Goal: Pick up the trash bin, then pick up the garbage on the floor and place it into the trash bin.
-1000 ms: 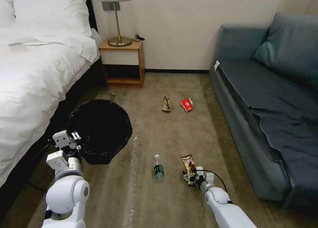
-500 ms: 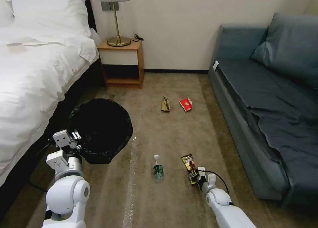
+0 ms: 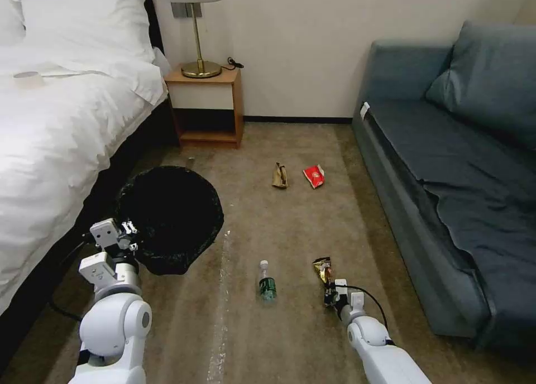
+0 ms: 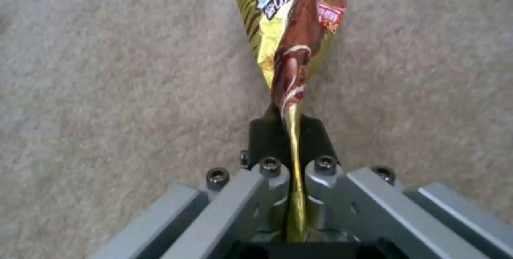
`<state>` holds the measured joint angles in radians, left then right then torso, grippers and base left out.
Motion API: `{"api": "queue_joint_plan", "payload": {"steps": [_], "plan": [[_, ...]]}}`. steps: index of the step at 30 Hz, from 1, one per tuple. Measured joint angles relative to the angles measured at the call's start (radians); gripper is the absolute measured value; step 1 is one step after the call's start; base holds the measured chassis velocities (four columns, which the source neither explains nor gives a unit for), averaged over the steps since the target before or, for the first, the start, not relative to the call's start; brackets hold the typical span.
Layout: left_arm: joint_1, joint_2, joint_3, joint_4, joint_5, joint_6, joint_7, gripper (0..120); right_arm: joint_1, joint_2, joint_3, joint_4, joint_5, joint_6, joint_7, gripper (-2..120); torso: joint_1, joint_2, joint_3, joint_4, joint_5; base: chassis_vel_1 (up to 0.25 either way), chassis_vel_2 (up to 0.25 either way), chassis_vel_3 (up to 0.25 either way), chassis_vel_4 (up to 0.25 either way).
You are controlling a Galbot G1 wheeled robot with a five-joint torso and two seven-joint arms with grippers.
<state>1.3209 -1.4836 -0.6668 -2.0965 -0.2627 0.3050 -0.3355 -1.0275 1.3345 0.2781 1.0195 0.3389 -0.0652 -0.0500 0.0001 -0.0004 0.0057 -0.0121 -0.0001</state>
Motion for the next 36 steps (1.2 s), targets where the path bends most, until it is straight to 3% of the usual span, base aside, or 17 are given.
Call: {"api": "queue_joint_plan", "payload": {"steps": [4, 12, 20, 24, 30, 36], "plan": [[-0.006, -0.005, 0.002, 0.009, 0.001, -0.002, 0.001, 4, -0.003, -0.004, 0.001, 0.026, -0.006, 0.017, 0.011, 0, 0.000, 0.000, 0.000, -0.0002, 0.0001, 0.000, 0.000, 0.000, 0.000], [-0.018, -0.013, 0.022, 0.028, -0.001, -0.003, 0.000, 4, 0.051, -0.021, -0.076, 0.201, -0.054, 0.207, 0.081, 0, 0.000, 0.000, 0.000, 0.0000, -0.0002, 0.000, 0.000, 0.000, 0.000], [-0.020, -0.008, 0.020, 0.041, 0.000, -0.003, -0.002, 4, 0.101, -0.027, -0.192, 0.380, 0.002, 0.217, 0.142, 0, 0.000, 0.000, 0.000, 0.0002, -0.0002, 0.000, 0.000, 0.000, 0.000], [-0.029, -0.003, 0.034, 0.051, 0.007, -0.003, -0.006, 4, 0.170, -0.050, -0.314, 0.480, 0.060, 0.177, 0.203, 0, 0.000, 0.000, 0.000, 0.0000, -0.0001, 0.000, 0.000, 0.000, 0.000], [-0.045, 0.001, 0.057, 0.063, 0.012, 0.001, -0.011, 4, 0.320, -0.085, -0.464, 0.506, 0.136, 0.176, 0.244, 0, 0.000, 0.000, 0.000, 0.0001, -0.0002, 0.000, 0.000, 0.000, 0.000], [-0.054, -0.003, 0.070, 0.071, 0.017, 0.005, -0.013, 4, 0.388, -0.068, -0.570, 0.535, 0.170, 0.197, 0.234, 0, 0.000, 0.000, 0.000, 0.0000, -0.0001, 0.000, 0.000, 0.000, 0.000]]}}
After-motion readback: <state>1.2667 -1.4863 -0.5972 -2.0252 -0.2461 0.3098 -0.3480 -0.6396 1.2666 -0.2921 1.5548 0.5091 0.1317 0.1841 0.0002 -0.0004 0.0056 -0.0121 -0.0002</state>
